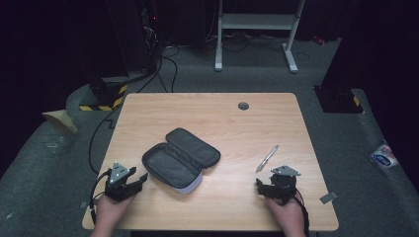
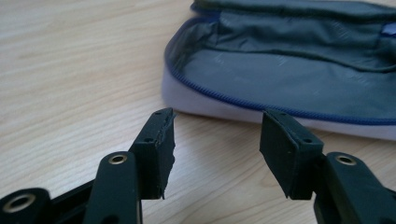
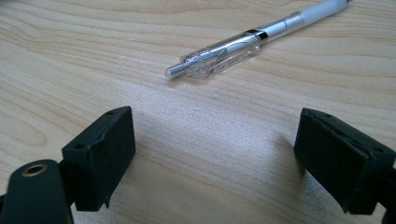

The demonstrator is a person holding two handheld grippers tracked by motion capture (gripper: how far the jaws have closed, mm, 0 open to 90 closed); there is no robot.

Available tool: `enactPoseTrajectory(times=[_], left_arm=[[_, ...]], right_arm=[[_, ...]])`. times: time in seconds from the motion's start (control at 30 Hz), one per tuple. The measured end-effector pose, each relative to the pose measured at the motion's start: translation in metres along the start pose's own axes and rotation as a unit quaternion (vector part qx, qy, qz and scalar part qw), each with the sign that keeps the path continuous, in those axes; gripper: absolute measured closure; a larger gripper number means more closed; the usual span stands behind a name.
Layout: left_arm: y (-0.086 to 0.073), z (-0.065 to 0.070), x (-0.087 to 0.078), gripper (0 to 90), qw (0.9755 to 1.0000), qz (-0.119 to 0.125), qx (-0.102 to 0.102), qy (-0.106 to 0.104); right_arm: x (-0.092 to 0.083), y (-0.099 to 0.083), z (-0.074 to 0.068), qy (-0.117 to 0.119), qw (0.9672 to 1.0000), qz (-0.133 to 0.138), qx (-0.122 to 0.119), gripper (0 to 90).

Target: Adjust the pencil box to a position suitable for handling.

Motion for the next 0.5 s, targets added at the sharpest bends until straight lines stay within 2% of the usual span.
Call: enactPoseTrajectory(times=[0.33,0.5], left_arm=[[0.016,0.027,-0.002,46.8,0.9989,0.019,0.029,-0.031],[0.021,0.043,0.003,46.8,0.9977,0.018,0.043,-0.048]], right_arm=[[0.0,0.0,0.0,0.0,1.0,0.0,-0.001,12.5],[0.0,0.0,0.0,0.0,1.0,0.0,0.0,12.5]])
Point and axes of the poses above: each handheld gripper's, and its own axes: x roughly forward along the jaws, y roughly out of its top, z roughly to its right, the point moved 4 cm from there along x, roughly forward along the jaws, and after that the axes turned 12 degrees about -y, right-handed, at the moved point
